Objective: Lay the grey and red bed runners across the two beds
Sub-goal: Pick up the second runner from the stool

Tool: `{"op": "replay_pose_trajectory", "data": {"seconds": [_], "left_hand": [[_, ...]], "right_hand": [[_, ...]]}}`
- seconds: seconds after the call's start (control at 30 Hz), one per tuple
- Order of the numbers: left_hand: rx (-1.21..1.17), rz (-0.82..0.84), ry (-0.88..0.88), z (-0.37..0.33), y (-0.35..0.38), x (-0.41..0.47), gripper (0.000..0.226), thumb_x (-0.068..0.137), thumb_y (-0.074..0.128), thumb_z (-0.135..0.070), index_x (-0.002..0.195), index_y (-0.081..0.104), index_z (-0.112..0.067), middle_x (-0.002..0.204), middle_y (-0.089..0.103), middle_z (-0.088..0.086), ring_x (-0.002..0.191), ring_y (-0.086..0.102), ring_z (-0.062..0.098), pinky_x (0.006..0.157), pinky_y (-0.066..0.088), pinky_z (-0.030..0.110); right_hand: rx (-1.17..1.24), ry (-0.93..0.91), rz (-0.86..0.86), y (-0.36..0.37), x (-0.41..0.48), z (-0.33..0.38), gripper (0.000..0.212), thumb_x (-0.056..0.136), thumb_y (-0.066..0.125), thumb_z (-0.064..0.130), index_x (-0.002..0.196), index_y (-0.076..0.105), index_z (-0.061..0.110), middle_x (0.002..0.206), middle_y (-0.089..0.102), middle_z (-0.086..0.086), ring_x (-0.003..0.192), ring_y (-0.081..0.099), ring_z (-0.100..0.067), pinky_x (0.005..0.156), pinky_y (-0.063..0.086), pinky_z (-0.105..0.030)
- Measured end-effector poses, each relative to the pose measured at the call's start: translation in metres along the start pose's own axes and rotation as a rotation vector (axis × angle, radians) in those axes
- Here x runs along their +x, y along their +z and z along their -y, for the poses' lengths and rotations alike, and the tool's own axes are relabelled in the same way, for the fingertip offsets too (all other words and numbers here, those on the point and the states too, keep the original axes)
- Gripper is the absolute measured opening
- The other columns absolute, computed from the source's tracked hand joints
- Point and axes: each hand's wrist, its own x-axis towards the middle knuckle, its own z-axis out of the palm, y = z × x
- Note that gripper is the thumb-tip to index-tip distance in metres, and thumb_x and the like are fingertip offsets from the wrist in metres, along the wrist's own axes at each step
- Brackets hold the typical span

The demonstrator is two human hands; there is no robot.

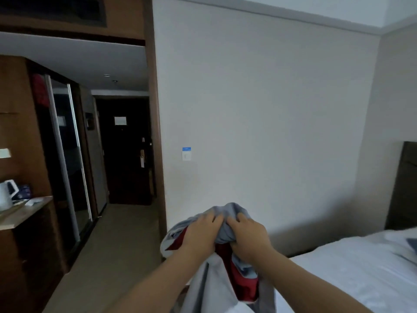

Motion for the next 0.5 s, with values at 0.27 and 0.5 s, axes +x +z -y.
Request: {"op": "replay_pose_trajectory", "data": {"seconds": [0.27,0.5], "left_hand": [[-0.175,-0.031,0.412,-0.108,0.082,0.152,0.039,0.098,0.045,-0.015,0.137,0.046,-0.019,0.139,0.049,0.008,0.123,0.052,0.030,0.096,0.048,0.038],[-0.406,-0.087,0.814,-0.241,0.125,0.247,0.042,0.103,0.045,-0.025,0.145,0.043,-0.022,0.145,0.047,0.006,0.132,0.050,0.027,0.106,0.044,0.035]], "right_hand": [[-0.071,0.413,0.066,0.040,-0.008,-0.154,0.040,0.089,0.049,0.029,0.130,0.048,0.027,0.120,0.051,-0.005,0.096,0.060,-0.030,0.069,0.038,-0.034],[-0.232,0.803,0.072,0.027,-0.054,-0.256,0.045,0.087,0.055,0.032,0.131,0.044,0.032,0.125,0.051,-0.002,0.104,0.060,-0.027,0.077,0.041,-0.032]]}}
